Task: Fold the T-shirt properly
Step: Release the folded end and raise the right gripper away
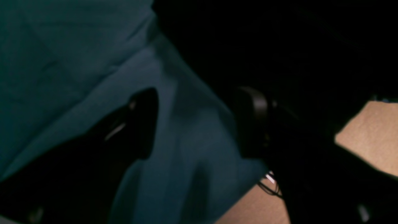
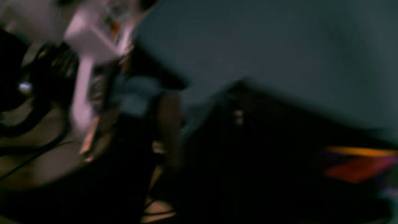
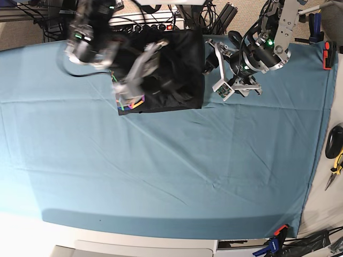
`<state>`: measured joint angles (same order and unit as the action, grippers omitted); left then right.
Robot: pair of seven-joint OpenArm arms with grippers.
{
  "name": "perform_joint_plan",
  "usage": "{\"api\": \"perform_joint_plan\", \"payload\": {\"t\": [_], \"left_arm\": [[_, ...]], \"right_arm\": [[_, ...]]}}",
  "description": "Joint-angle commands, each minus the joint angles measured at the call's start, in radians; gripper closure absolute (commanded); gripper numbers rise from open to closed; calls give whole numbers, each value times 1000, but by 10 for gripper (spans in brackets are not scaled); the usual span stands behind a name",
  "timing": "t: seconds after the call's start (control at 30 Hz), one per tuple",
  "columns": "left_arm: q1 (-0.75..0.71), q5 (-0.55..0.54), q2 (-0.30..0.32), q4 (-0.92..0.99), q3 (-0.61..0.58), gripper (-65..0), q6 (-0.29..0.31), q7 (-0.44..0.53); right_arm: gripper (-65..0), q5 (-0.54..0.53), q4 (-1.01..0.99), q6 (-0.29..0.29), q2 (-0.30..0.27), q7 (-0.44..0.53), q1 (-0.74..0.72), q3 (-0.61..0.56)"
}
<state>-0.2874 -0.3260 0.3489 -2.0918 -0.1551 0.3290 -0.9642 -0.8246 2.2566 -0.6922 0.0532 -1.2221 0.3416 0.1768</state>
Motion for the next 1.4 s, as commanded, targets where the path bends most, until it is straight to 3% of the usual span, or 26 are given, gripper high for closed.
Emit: {"api": "perform_joint_plan", "payload": {"t": [0.0,0.13,0.23,0.3,0.37,0.8,1.07,1.37], "left_arm": [[5,-7,3,-19,3,-373,-1,21],[5,-7,3,-19,3,-373,-1,21],[5,-8,3,-19,3,-373,-1,22],[5,-8,3,-19,3,-373,-1,22],[5,-11,3,-19,3,-373,0,22],[13,-11,3,-19,3,-373,-1,23],[39,-11,3,-19,3,-373,-1,22],[41,-11,3,-19,3,-373,-1,22]], "right_arm": [[-16,-10,53,-6,2,25,14,45],[0,0,100,-6,3,44,85,280],[0,106,100,102,3,117,128,426],[0,183,100,173,3,136,138,469],[0,227,100,204,2,144,141,473],[0,275,-77,219,2,102,149,272],[0,195,-77,216,2,42,203,203],[0,185,-77,175,2,20,215,-82]]}}
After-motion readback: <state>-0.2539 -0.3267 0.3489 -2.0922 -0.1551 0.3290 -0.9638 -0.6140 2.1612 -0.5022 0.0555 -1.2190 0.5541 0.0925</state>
